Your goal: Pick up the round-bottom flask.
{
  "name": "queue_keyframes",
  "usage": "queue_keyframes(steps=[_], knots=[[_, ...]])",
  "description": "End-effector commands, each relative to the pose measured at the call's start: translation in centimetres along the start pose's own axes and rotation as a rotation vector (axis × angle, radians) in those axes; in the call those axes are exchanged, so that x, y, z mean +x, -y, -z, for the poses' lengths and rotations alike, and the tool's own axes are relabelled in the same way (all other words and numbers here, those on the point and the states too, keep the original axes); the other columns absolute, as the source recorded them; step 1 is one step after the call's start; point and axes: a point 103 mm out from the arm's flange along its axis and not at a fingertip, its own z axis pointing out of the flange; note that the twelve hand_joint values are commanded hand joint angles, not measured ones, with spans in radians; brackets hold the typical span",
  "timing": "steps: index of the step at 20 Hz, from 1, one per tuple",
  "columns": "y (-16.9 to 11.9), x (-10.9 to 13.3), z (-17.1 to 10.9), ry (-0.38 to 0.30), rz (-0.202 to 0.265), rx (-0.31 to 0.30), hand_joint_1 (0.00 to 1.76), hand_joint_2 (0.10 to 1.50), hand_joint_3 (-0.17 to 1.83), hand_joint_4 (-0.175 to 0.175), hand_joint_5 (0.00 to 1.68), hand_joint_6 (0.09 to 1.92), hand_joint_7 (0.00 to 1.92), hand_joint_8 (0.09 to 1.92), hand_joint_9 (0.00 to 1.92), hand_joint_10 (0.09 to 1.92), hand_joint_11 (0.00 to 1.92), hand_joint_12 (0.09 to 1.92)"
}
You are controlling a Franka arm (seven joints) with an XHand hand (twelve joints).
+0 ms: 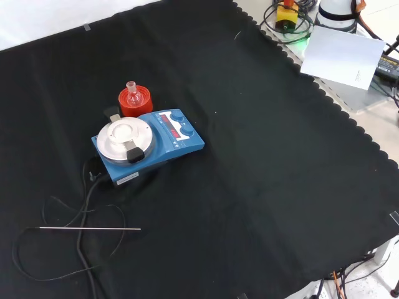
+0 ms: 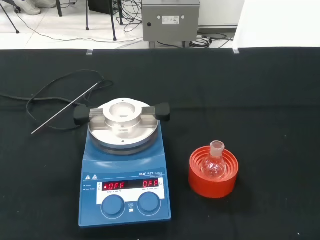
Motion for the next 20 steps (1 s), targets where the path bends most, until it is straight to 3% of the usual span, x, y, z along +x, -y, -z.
queue_keyframes(steps=[1, 6, 11, 20], knots=[[-0.2, -0.1, 1.0, -0.012, 0.009, 0.006, 0.03, 1.22, 0.34, 0.024, 0.22, 0.09, 0.10, 0.47, 0.13, 0.57, 0.00, 1.10], [-1.1, 0.2, 0.3, -0.041, 0.026, 0.054, 0.04, 1.22, 0.33, 0.024, 0.23, 0.09, 0.10, 0.46, 0.14, 0.57, 0.00, 1.10], [-4.1, -0.8, -3.2, -0.079, 0.024, 0.062, 0.05, 1.22, 0.32, 0.023, 0.23, 0.09, 0.11, 0.46, 0.14, 0.57, 0.00, 1.10], [-6.8, -6.3, -6.9, -0.157, -0.017, 0.083, 0.08, 1.22, 0.31, 0.020, 0.23, 0.09, 0.11, 0.46, 0.15, 0.57, 0.00, 1.11]])
